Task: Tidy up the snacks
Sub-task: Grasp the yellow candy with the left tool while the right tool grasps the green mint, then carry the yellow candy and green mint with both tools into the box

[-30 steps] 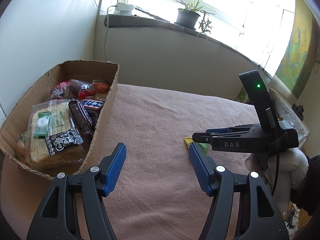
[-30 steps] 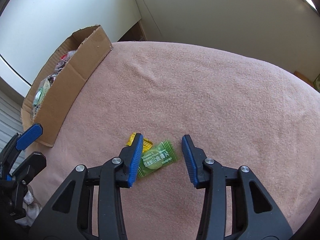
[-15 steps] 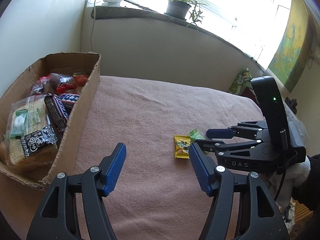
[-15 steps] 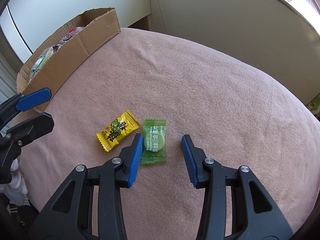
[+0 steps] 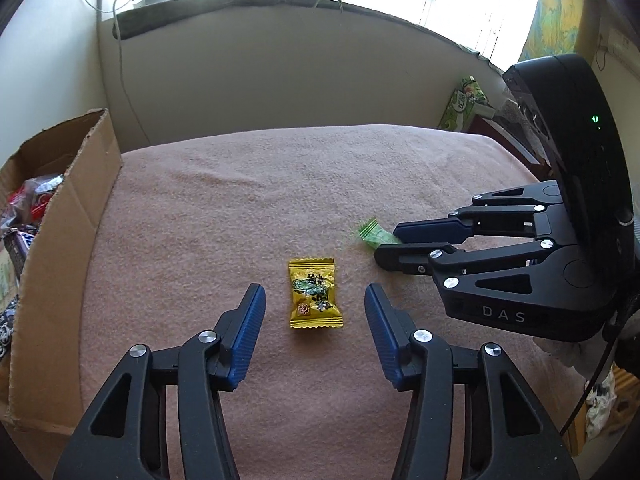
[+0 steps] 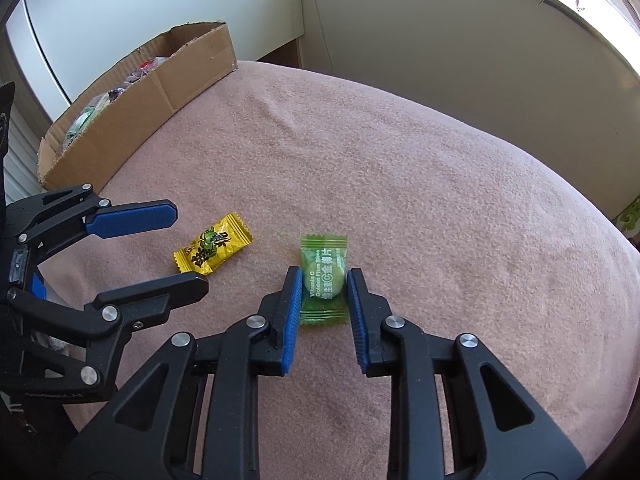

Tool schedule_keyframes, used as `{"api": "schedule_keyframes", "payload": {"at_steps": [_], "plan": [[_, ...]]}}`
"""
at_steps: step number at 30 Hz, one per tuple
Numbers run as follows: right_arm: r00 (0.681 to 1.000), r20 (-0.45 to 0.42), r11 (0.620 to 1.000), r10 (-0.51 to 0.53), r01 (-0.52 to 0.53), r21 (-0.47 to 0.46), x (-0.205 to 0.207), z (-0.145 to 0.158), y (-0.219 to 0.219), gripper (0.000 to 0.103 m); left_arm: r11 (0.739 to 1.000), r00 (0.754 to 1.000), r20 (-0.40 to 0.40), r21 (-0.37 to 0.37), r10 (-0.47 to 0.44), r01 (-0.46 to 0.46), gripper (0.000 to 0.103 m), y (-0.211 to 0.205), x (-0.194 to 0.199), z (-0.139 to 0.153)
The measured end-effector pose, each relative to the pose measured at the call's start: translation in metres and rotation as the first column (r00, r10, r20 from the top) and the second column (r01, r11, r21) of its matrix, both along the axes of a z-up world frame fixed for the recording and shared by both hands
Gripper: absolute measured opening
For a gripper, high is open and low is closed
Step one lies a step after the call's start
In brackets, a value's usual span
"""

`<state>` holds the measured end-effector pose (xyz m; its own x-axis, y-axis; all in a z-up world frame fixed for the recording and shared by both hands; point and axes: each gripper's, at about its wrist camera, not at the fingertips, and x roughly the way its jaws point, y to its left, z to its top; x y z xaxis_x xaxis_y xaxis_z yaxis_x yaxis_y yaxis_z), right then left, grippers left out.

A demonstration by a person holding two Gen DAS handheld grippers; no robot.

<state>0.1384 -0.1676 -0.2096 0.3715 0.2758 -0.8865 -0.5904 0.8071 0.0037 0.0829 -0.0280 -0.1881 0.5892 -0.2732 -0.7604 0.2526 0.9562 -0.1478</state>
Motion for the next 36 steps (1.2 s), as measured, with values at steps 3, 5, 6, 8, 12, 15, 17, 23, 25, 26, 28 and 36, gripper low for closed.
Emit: {"api": "schedule_keyframes", "payload": {"at_steps": [3,5,6,8,12,15,17,23,25,26,28,36], "plan": [[1.0,0.005,1.0,-0.004,0.004,0.008,0.0,0.0,-0.001,0.024,0.999,1.0,-0.016,0.037,0.003,-0.002,0.046,-0.006,0.007,-0.006],[1.0,0.014,1.0,-0.002,0.002,0.002,0.0,0.0,0.0,0.024,0.999,1.0,-0.016,0.046,0.01,-0.01,0.04,-0.009,0.01,-0.006],[1.0,0.016,1.0,-0.002,0.002,0.002,-0.001,0.0,0.0,0.024,0.999,1.0,-0.015,0.049,0.016,-0.015,0.038,-0.007,0.01,-0.005],[1.0,0.017,1.0,-0.005,0.005,0.005,0.0,-0.001,0.001,0.024,0.998,1.0,-0.014,0.057,0.023,-0.022,0.029,-0.007,0.013,-0.005],[1.0,0.019,1.0,-0.01,0.01,0.009,0.0,0.0,0.0,0.024,0.998,1.0,-0.009,0.059,0.028,-0.028,0.023,-0.006,0.01,-0.006],[1.0,0.023,1.0,-0.008,0.008,0.008,-0.002,0.0,0.0,0.024,0.998,1.0,0.004,0.065,0.026,-0.026,0.023,-0.007,0.006,-0.004],[1.0,0.023,1.0,-0.007,0.007,0.01,-0.002,0.0,0.001,0.024,0.997,1.0,0.014,0.068,0.023,-0.024,0.023,-0.007,0.004,-0.002],[1.0,0.029,1.0,-0.006,0.005,0.027,-0.005,0.006,0.002,0.023,0.998,0.998,0.055,0.048,0.038,-0.04,0.023,0.003,-0.009,0.013],[0.999,0.039,0.999,-0.003,0.001,0.037,-0.007,0.013,0.005,0.023,0.998,0.996,0.076,0.042,0.046,-0.049,0.023,0.009,-0.014,0.02],[0.999,0.045,0.999,0.0,-0.002,0.043,-0.008,0.017,0.008,0.023,0.998,0.995,0.085,0.038,0.05,-0.053,0.023,0.013,-0.016,0.025],[0.998,0.058,0.998,0.01,-0.013,0.057,-0.01,0.026,0.015,0.023,0.997,0.992,0.108,0.034,0.064,-0.068,0.023,0.021,-0.021,0.034],[0.991,0.115,0.988,0.068,-0.083,0.131,-0.009,0.06,0.067,0.023,0.985,0.97,0.174,0.011,0.17,-0.174,0.023,0.08,-0.035,0.061]]}}
